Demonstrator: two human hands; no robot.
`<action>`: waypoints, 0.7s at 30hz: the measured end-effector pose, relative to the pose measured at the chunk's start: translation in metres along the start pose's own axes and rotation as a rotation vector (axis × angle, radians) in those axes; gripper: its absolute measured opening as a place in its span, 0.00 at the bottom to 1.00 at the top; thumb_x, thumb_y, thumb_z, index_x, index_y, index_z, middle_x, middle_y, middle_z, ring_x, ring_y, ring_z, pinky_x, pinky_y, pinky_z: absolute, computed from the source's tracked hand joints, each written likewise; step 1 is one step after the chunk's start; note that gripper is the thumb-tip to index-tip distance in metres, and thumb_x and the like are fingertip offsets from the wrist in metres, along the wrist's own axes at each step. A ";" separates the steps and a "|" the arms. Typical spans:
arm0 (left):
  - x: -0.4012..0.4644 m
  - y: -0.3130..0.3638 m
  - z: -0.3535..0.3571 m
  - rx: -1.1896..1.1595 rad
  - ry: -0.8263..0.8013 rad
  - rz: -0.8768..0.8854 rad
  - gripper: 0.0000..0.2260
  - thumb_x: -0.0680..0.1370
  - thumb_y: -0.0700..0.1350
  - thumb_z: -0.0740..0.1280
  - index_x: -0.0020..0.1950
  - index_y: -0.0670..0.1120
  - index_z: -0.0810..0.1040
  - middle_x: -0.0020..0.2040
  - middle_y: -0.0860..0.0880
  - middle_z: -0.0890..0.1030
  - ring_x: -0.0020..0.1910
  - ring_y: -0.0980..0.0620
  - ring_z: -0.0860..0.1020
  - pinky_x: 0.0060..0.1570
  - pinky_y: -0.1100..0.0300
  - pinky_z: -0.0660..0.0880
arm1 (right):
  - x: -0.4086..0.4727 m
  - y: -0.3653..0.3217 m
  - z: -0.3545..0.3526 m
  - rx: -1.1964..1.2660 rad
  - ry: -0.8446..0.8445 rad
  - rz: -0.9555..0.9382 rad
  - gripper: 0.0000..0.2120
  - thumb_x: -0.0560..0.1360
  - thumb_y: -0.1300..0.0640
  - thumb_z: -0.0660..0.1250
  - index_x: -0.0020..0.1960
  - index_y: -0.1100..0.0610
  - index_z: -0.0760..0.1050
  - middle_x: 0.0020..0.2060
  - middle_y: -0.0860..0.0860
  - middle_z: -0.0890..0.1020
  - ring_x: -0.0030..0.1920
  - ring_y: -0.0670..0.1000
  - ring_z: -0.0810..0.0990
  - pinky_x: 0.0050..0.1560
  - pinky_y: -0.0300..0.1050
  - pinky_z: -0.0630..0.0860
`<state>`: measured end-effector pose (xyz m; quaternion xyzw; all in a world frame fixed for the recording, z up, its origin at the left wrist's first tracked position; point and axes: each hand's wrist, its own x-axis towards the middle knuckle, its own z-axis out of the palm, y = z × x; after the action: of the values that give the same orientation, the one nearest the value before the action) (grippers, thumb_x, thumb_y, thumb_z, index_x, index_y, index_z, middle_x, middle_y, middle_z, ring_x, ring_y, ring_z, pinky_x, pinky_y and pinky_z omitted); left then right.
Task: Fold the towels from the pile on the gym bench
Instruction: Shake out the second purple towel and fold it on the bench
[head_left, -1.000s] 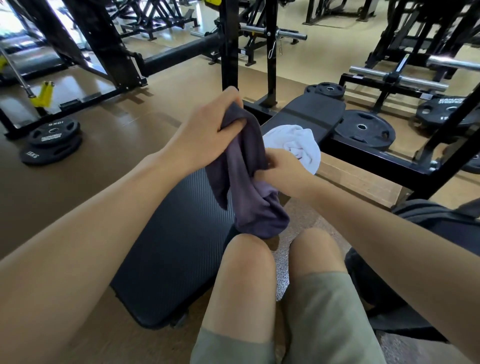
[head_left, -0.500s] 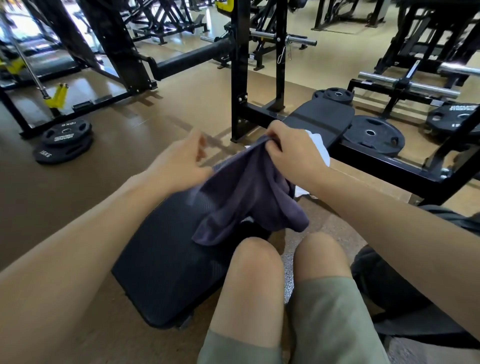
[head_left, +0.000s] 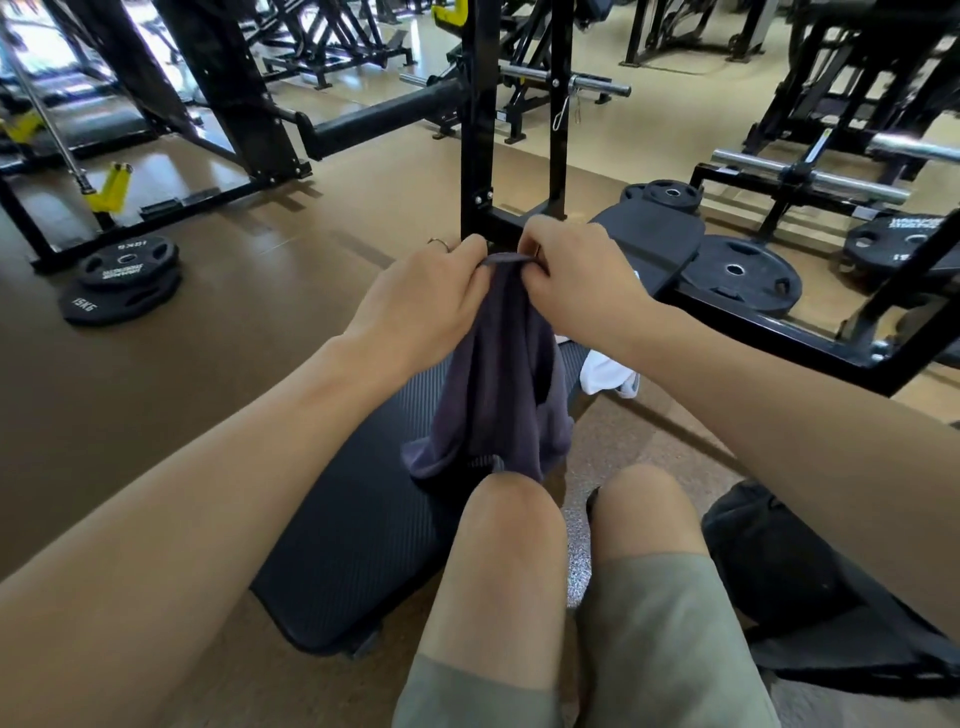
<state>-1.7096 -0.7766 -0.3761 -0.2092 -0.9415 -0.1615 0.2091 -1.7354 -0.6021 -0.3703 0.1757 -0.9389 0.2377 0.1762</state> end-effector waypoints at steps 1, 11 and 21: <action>0.001 0.000 -0.002 -0.022 -0.014 -0.003 0.10 0.86 0.49 0.54 0.47 0.46 0.67 0.36 0.50 0.72 0.33 0.47 0.71 0.34 0.50 0.67 | 0.002 -0.001 -0.002 0.035 0.011 0.029 0.09 0.75 0.62 0.58 0.51 0.59 0.76 0.40 0.55 0.80 0.43 0.59 0.78 0.40 0.49 0.72; 0.010 0.016 -0.029 0.121 0.048 -0.008 0.07 0.83 0.39 0.55 0.59 0.42 0.69 0.45 0.45 0.72 0.37 0.41 0.71 0.34 0.48 0.67 | 0.010 -0.013 -0.016 0.098 -0.225 0.049 0.07 0.73 0.55 0.66 0.47 0.58 0.77 0.44 0.53 0.82 0.43 0.52 0.78 0.42 0.46 0.74; -0.006 0.019 -0.022 0.155 0.017 0.092 0.10 0.80 0.37 0.57 0.61 0.44 0.67 0.47 0.48 0.67 0.30 0.45 0.65 0.29 0.54 0.62 | 0.012 -0.026 -0.012 0.481 -0.097 0.208 0.05 0.75 0.61 0.60 0.47 0.60 0.75 0.26 0.52 0.82 0.25 0.48 0.78 0.26 0.38 0.73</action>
<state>-1.6886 -0.7710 -0.3554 -0.2339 -0.9388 -0.0803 0.2398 -1.7321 -0.6204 -0.3449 0.1262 -0.8758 0.4622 0.0589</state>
